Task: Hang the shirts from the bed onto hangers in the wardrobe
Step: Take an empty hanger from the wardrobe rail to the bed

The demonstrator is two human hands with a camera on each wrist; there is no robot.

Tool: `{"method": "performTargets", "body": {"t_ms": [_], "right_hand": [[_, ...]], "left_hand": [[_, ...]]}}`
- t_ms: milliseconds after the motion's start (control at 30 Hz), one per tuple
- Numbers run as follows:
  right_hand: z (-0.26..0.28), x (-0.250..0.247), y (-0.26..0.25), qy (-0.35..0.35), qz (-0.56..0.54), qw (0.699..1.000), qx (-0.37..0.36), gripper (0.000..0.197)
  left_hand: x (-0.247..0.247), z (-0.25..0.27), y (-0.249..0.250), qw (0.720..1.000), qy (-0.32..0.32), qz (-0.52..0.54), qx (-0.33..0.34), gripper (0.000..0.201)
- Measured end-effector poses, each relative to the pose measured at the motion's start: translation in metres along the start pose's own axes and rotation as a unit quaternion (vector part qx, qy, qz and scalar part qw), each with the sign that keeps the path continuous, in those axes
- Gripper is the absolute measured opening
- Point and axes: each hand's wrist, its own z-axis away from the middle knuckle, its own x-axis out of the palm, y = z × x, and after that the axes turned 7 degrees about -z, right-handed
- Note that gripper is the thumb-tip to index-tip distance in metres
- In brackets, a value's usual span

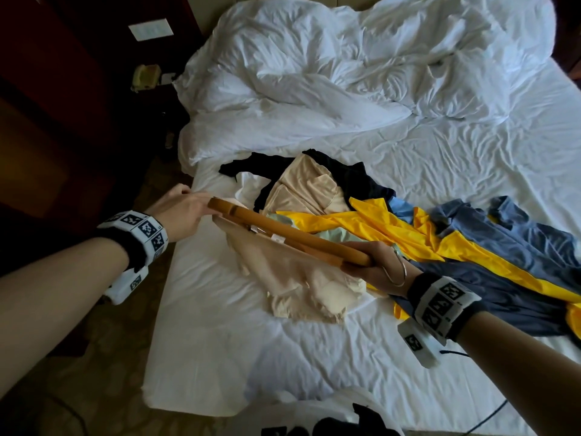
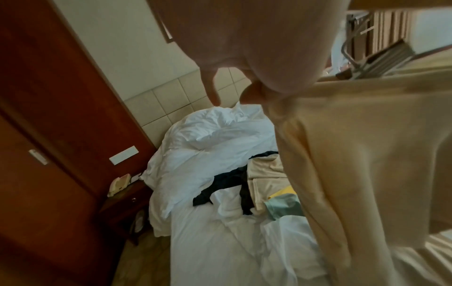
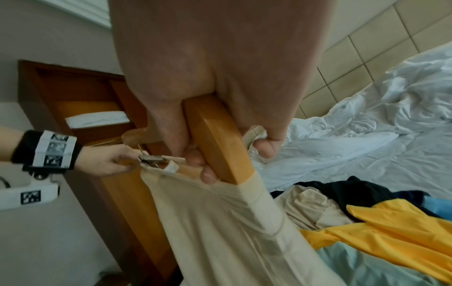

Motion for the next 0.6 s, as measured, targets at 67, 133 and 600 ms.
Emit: {"method": "performTargets", "body": {"t_ms": [67,133,600], "right_hand": [[-0.002,0.001,-0.002,-0.004,0.016,1.0,0.007,0.026],[-0.002,0.001,-0.001,-0.002,0.02,1.0,0.024,0.02],[-0.014,0.002,-0.002,-0.009,0.119,0.993,0.024,0.012]], "left_hand": [[0.008,-0.002,-0.009,0.999,-0.008,0.048,0.006,0.042],[0.008,-0.005,-0.012,0.994,0.013,0.106,0.02,0.044],[-0.012,-0.019,0.023,0.995,0.077,-0.052,0.035,0.029]]}}
